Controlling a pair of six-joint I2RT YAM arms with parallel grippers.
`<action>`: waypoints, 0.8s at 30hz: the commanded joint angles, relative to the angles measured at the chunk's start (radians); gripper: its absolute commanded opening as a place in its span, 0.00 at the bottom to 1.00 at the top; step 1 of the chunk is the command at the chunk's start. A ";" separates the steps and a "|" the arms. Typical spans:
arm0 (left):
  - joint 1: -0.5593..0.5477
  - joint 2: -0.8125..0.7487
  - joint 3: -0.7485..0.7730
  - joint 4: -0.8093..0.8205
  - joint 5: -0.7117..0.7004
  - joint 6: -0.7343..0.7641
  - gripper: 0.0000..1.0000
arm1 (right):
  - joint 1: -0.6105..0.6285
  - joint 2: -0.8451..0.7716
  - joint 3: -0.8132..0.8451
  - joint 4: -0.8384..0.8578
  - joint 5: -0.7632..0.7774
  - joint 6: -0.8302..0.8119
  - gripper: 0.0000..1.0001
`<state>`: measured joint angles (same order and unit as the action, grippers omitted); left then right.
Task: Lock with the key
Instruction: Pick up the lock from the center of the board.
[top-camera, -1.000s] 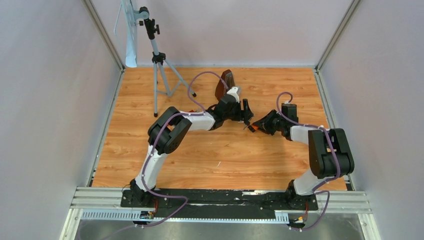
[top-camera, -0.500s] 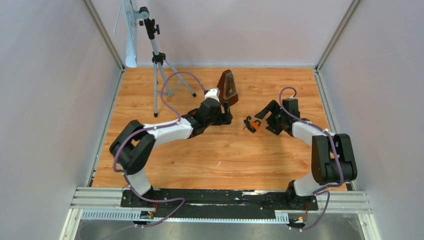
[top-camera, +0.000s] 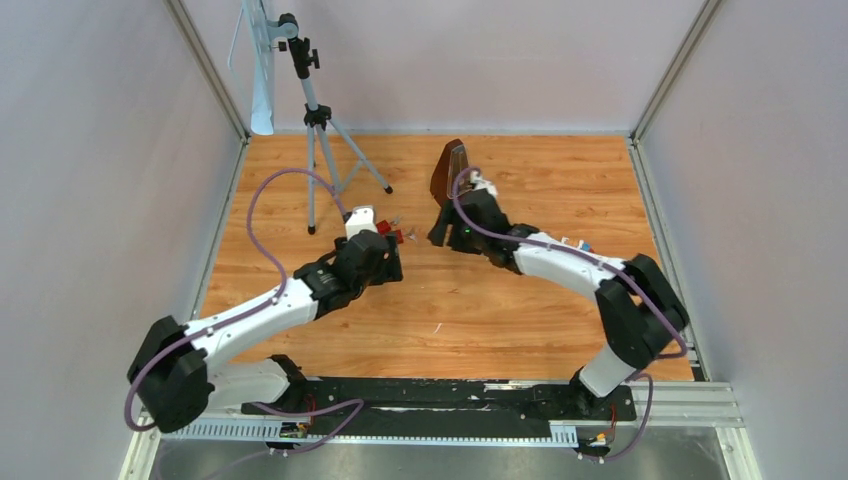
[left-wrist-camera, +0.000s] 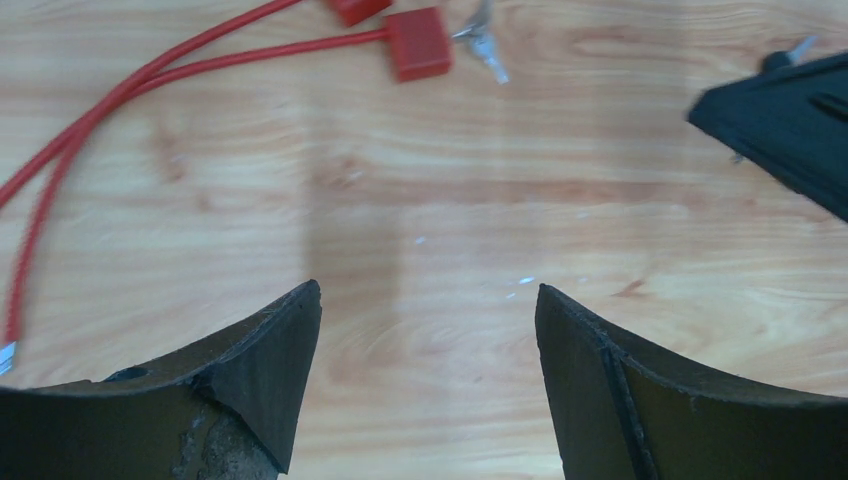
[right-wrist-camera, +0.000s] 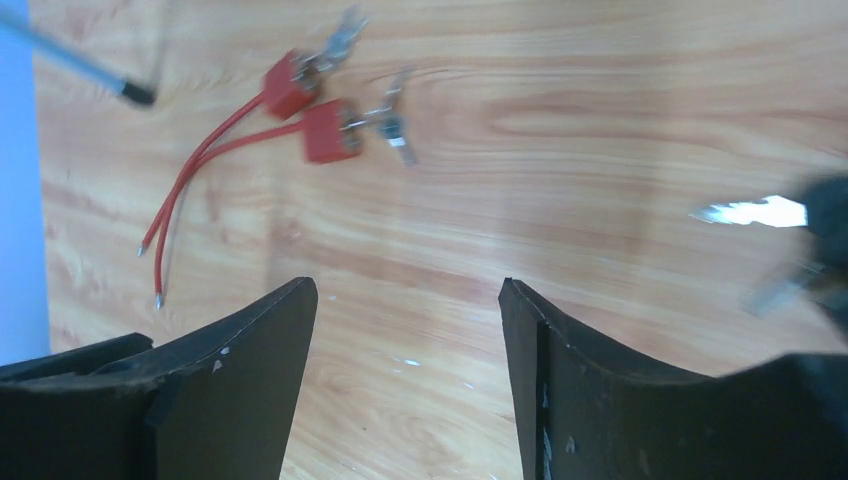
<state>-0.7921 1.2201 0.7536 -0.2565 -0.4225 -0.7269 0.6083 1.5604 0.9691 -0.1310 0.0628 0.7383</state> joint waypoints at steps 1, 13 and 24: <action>-0.004 -0.174 -0.025 -0.180 -0.142 -0.048 0.82 | 0.100 0.166 0.139 0.099 -0.008 -0.164 0.67; -0.002 -0.493 0.071 -0.552 -0.206 -0.007 0.86 | 0.151 0.511 0.393 0.287 -0.029 -0.519 0.53; -0.002 -0.614 0.090 -0.635 -0.212 -0.011 0.89 | 0.214 0.618 0.476 0.313 0.083 -0.660 0.66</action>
<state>-0.7921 0.6243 0.8085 -0.8577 -0.6067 -0.7338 0.8112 2.1521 1.3922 0.1295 0.1230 0.1604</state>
